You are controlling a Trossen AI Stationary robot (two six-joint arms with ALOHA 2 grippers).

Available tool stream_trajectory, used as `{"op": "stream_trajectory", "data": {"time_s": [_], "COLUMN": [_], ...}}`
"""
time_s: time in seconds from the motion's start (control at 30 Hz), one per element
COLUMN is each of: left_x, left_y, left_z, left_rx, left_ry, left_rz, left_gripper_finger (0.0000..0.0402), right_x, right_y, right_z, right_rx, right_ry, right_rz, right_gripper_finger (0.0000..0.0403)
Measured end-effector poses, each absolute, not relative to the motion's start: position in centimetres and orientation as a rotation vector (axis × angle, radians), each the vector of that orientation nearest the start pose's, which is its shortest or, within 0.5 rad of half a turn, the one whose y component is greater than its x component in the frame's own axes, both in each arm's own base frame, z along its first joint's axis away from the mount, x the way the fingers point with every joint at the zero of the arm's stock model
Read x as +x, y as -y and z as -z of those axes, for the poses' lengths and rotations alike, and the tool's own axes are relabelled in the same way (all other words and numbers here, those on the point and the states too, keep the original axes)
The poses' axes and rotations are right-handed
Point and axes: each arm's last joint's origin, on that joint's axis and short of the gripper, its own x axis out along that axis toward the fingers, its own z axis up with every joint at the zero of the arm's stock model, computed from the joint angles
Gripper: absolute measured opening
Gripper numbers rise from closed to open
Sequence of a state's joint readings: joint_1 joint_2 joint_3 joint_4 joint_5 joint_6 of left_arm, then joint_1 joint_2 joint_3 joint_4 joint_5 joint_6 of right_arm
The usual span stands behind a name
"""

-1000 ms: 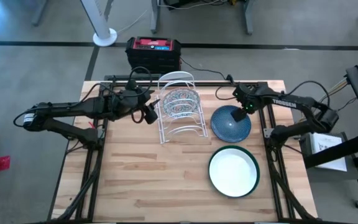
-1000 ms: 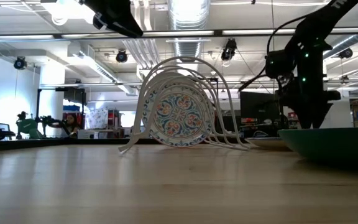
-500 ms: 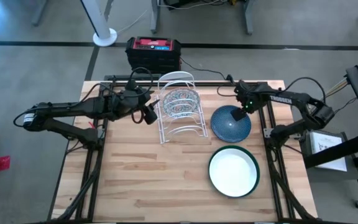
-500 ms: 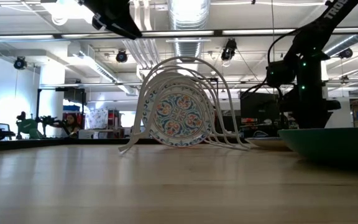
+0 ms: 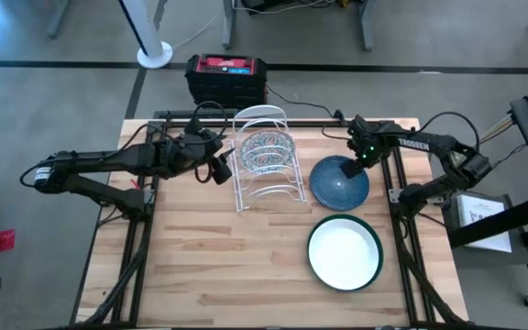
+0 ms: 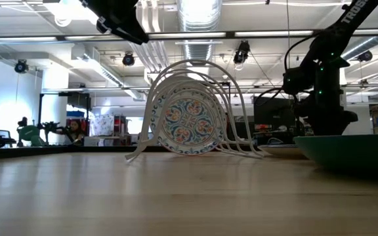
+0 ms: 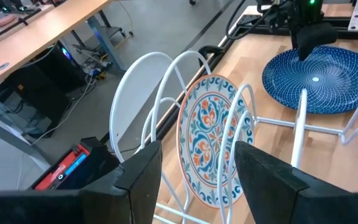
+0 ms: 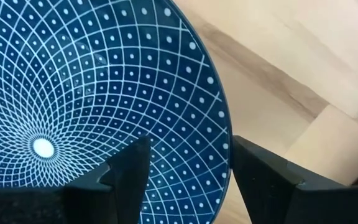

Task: Sort dishes
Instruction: Put the blue patterned plate into the dish rack

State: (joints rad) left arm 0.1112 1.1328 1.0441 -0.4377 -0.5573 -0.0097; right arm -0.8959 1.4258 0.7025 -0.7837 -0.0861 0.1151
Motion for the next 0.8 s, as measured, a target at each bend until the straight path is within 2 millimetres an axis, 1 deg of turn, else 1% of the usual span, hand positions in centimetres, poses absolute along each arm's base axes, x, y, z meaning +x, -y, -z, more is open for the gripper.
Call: {"op": "stream_trajectory", "data": {"time_s": [0.33,0.8], "left_x": [23.37,23.30], "left_y": [-4.14,-4.12], "left_z": [-32.44,-32.50], "left_rx": [0.084,0.066], "left_ry": [-0.537,-0.527], "left_rz": [-0.663,-0.667], "left_gripper_finger": [0.0192,0.0192], "right_x": [13.42,13.48], "right_y": [16.37,16.41], "right_z": [-15.12,-15.03], "right_rx": [0.814,0.805], "right_ry": [-1.328,-1.318], "right_rz": [0.727,0.723], "right_gripper_finger": [0.0205,0.0206]}}
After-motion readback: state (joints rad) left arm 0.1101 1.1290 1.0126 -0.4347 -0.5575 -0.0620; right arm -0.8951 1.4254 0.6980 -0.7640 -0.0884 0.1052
